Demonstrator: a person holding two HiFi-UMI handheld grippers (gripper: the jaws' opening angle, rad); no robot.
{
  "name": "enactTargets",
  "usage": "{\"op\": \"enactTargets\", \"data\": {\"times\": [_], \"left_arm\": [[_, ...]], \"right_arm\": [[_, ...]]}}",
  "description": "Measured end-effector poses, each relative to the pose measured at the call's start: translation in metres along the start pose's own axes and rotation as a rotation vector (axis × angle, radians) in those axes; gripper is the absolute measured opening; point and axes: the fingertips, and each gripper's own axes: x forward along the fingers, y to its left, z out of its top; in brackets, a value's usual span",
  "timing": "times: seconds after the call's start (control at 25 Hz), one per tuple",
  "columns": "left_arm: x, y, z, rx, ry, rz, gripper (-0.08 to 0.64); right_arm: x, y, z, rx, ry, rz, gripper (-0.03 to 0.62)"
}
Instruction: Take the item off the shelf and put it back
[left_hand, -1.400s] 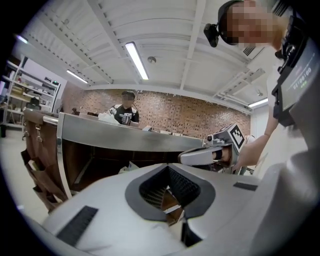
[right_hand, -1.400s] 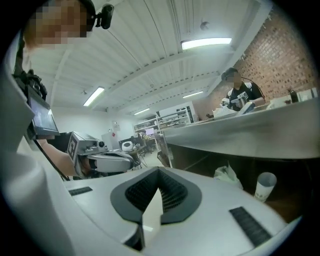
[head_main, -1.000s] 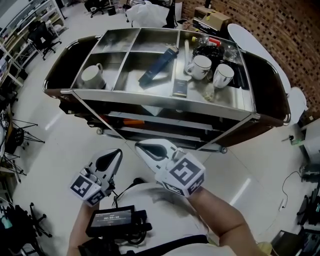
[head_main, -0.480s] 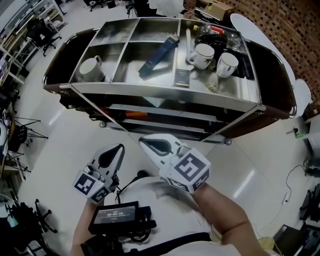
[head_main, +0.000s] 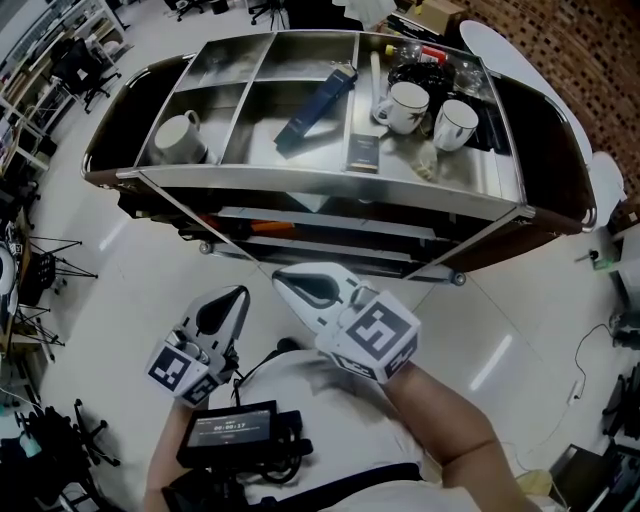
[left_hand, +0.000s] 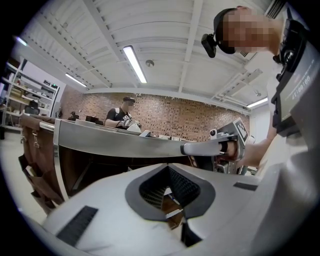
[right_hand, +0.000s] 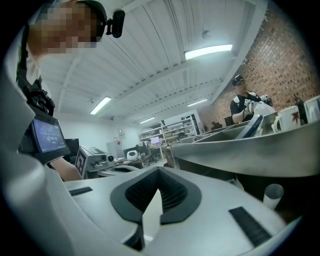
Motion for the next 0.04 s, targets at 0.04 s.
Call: {"op": "enactTargets", "data": {"times": [0.04], "left_arm": [[0.0008,-0.0009,0.0001,0.001,0.001,-0.005,0.0]], "right_arm": [[0.0002,-0.0007,-0.0007,-0.002,0.001,0.001,0.002]]}}
